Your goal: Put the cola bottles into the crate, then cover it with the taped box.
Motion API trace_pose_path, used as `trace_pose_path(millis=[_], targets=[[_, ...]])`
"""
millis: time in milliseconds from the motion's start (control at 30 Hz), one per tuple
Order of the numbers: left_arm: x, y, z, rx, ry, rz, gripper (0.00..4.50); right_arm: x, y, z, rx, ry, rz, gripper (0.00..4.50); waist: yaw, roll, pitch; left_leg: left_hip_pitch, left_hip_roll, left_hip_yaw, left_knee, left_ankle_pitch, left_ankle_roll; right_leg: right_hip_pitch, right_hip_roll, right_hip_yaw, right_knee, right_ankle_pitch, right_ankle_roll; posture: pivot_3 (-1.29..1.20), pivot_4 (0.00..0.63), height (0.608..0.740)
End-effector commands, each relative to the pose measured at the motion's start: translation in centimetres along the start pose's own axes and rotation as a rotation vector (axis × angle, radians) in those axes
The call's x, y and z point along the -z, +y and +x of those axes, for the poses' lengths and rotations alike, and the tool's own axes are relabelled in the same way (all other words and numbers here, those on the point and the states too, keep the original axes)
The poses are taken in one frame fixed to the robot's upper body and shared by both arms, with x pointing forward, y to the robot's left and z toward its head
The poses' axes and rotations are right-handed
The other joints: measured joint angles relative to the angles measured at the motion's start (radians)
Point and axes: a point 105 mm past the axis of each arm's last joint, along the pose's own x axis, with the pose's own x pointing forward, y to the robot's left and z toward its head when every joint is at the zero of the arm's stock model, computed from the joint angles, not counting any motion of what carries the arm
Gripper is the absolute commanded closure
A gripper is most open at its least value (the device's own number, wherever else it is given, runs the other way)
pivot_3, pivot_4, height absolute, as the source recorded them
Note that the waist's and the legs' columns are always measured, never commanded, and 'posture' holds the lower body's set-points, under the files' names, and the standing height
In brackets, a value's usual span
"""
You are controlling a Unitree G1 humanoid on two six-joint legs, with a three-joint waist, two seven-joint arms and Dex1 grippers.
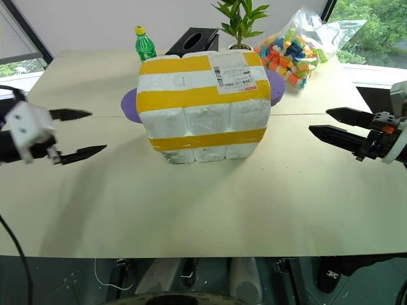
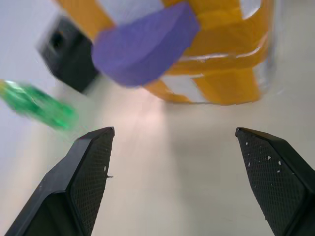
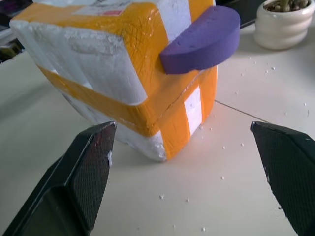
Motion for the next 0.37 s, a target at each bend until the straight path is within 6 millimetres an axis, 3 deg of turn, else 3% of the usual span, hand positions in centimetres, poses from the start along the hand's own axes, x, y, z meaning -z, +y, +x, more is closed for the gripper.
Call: trace_pose_path(millis=[33,167,367], targets=[[-1.9,-1.4,-2.3,0.182,-0.087,-0.237,0.37,-0.6,0.2,0.1,-0.021,0.007,-0.06,0.0,0.001,0.0,0.0,0.0,0.0,0.0,0.0,0.0,0.0,0.0,0.0,0.0,0.0,0.0,0.0,0.0,0.15,0.732],[-3.6,1.2,-3.1,0.119,-0.182,-0.342,0.37,0.0,1.0,0.6,-0.075,0.055,-0.113,0.0,0.008,0.0,0.0,0.003,0.0,0.0,0.0,0.0,-0.001,0.003,0.001,0.0,0.0,0.0,0.0,0.0,0.15,0.732],[-4.5,3.5,-2.8,0.028,-0.214,-0.318,0.37,-0.6,2.0,1.3,-0.124,0.037,-0.139,0.0,0.004,0.0,0.0,0.004,0.0,0.0,-0.001,0.0,-0.001,0.002,-0.002,0.001,0.0,0.0,0.0,0.0,0.15,0.732]])
